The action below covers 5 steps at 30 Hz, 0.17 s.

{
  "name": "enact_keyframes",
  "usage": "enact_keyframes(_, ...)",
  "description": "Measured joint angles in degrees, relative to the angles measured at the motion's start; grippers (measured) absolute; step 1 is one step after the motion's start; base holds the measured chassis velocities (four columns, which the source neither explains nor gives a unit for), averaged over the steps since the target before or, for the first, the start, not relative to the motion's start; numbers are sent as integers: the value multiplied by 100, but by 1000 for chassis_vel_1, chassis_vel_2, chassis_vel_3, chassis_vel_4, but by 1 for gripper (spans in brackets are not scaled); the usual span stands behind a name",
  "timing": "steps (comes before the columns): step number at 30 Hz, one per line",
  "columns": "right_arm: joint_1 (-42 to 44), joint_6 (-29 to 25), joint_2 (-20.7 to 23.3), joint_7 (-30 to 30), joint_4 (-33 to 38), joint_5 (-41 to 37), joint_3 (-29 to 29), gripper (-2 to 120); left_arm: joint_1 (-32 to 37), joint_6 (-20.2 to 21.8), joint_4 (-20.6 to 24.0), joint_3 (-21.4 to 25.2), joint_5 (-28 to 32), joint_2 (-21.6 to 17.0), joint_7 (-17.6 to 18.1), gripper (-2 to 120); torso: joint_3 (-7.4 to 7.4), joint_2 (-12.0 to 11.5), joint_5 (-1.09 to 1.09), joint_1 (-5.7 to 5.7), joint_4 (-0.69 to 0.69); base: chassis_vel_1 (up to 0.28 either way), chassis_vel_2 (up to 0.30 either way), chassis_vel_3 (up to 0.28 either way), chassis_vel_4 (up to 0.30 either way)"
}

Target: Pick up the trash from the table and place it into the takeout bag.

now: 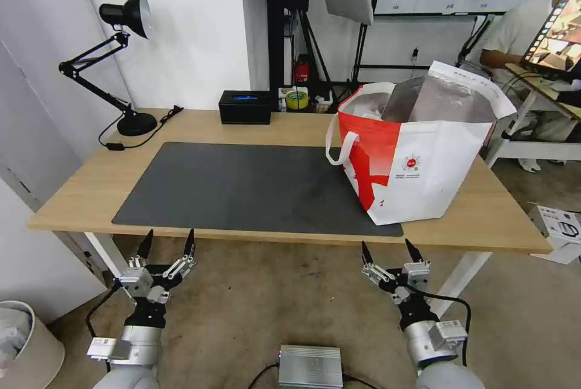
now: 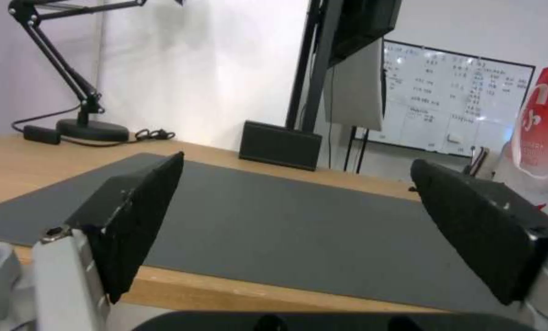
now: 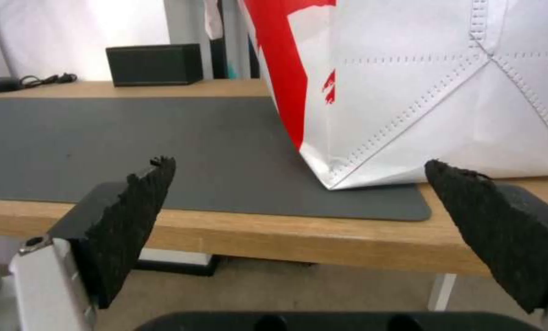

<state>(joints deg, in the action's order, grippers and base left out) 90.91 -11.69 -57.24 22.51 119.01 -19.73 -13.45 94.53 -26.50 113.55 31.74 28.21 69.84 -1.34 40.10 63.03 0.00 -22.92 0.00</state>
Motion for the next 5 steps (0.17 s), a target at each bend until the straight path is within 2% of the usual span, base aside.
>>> enact_keyframes(5,0,0,0,0,0,0,0,100,0,2,0,-1,1,0,0,100,0,0,0,0,0,0,0,0,0)
